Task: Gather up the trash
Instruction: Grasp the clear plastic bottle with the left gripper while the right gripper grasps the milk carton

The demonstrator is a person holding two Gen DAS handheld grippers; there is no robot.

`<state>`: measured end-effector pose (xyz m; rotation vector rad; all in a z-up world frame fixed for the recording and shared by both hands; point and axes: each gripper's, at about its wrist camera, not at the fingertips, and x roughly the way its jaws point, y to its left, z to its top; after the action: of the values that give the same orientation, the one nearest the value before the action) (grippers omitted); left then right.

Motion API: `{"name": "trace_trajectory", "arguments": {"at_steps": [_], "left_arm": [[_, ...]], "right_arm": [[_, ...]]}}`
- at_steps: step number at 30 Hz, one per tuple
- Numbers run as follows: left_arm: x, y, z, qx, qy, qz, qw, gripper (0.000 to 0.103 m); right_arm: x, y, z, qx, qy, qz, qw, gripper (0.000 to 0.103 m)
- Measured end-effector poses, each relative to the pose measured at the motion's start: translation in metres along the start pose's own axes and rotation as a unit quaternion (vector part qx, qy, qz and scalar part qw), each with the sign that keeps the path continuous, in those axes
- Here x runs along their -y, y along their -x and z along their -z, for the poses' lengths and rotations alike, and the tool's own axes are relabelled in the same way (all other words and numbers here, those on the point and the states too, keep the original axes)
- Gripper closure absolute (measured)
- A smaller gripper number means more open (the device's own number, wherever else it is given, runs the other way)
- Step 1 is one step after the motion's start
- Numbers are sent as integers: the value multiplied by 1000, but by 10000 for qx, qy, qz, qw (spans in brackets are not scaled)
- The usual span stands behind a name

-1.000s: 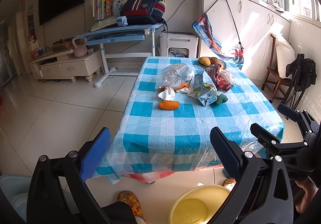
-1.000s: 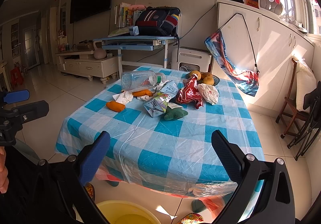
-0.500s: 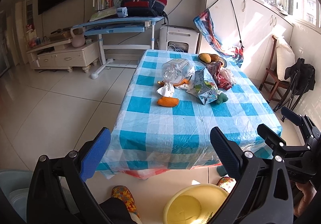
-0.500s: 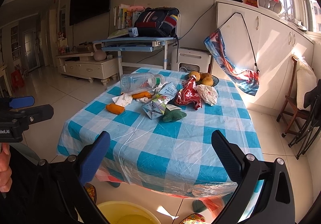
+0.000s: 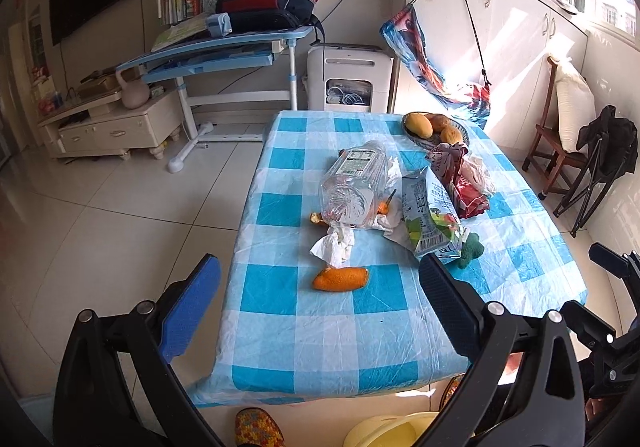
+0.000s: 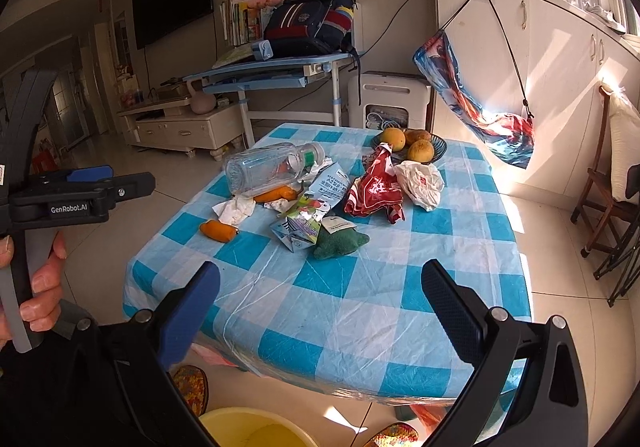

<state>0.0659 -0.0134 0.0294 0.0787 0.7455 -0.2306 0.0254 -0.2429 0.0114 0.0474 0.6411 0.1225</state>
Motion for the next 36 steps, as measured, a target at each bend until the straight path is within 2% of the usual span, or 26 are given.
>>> {"name": "trace_trajectory", "arguments": {"at_steps": [3,10,17,18,20,21,22,24,29,34,35,36], "left_arm": [[7,-28,-23,-14,-71,-68,10000,7],[44,-95,-65,-141,-804,-417,9958,7],[66,-155,-76,-587,-1292,-580,9882,10],[67,-160,-77,-617,-1295,-555,9881,12],[68,-168,-78,-762,-1267,-398,9882,36],[68,-171,-78,-812,-1255,-310,9883,39],[68,-172,-78,-805,-1255,-310,9883,40],[66,-171,-80,-799,-1217,-239,9891,42],[47,-165,-88,-785,-668,143,9946,46],[27,-158,-89,-791,-273,380,9958,46],[24,-156,-89,-783,-239,399,9958,46],[21,-155,-89,-784,-206,421,9958,46]], "right_arm": [[10,-15,-11,-104,-120,-110,9998,6],[21,-49,-24,-364,-384,-668,9964,6],[27,-80,-31,-653,-489,-1064,9910,6],[28,-86,-33,-701,-502,-1113,9900,7],[28,-96,-36,-781,-515,-1244,9878,9],[26,-101,-38,-822,-508,-1322,9865,13],[25,-106,-39,-873,-500,-1389,9852,17],[23,-115,-42,-957,-544,-1490,9827,21],[21,-148,-47,-1329,-765,-1514,9765,22],[29,-174,-47,-1584,-1149,-1510,9690,22],[30,-178,-47,-1612,-1201,-1504,9680,23],[31,-180,-47,-1660,-1246,-1510,9665,30]]}}
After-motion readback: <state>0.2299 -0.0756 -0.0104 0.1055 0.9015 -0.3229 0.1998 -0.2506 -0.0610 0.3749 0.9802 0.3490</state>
